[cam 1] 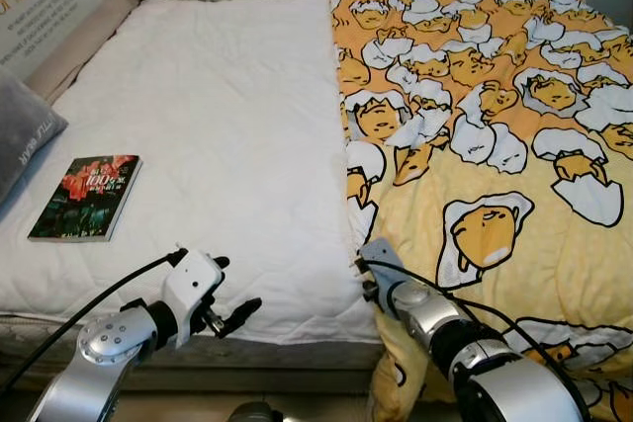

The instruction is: Clean up the room

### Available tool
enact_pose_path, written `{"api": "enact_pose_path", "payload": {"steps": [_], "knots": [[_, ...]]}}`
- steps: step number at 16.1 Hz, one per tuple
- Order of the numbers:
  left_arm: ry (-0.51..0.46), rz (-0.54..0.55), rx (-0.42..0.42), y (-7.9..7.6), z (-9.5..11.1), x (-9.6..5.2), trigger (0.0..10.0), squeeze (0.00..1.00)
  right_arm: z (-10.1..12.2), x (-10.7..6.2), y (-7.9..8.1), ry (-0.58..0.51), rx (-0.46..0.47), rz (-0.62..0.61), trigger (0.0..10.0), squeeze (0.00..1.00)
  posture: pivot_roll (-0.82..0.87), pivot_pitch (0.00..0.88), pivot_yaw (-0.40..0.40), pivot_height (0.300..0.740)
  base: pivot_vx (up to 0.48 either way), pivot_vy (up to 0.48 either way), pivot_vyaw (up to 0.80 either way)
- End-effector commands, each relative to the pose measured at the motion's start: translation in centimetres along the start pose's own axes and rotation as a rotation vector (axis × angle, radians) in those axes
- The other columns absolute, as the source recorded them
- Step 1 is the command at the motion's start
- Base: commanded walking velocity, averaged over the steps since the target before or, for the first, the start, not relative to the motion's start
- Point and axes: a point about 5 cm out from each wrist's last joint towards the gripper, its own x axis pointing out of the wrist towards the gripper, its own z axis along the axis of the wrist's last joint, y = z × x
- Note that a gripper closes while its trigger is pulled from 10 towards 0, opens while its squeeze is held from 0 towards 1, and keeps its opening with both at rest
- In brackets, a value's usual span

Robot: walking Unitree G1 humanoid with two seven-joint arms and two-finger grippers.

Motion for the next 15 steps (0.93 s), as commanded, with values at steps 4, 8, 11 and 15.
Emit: {"api": "enact_pose_path", "payload": {"steps": [4,8,11,15], "knots": [[0.002,0.007,0.024,0.5,-0.3,0.1,10.0,0.0,0.2,-0.1,-0.4,-0.028,0.019,0.028,0.0,0.0,0.2,0.014,0.028,0.74,0.0,0.0,0.0],[-0.027,-0.004,0.033,-0.3,0.5,0.0,10.0,0.0,-0.4,-0.1,-1.0,-0.032,0.04,0.031,0.0,0.0,0.19,0.0,0.024,0.74,0.0,0.0,0.0],[-0.045,-0.03,0.037,-0.6,0.9,-0.3,10.0,0.0,0.7,-0.4,-1.6,-0.096,0.027,0.076,0.0,0.0,0.19,0.0,0.015,0.74,0.0,0.0,0.0],[-0.05,-0.079,0.057,-1.5,2.4,-1.2,10.0,0.0,1.7,-1.8,-0.5,-0.187,-0.031,0.382,0.0,0.0,0.17,0.0,0.018,0.74,0.0,0.0,0.0]]}}
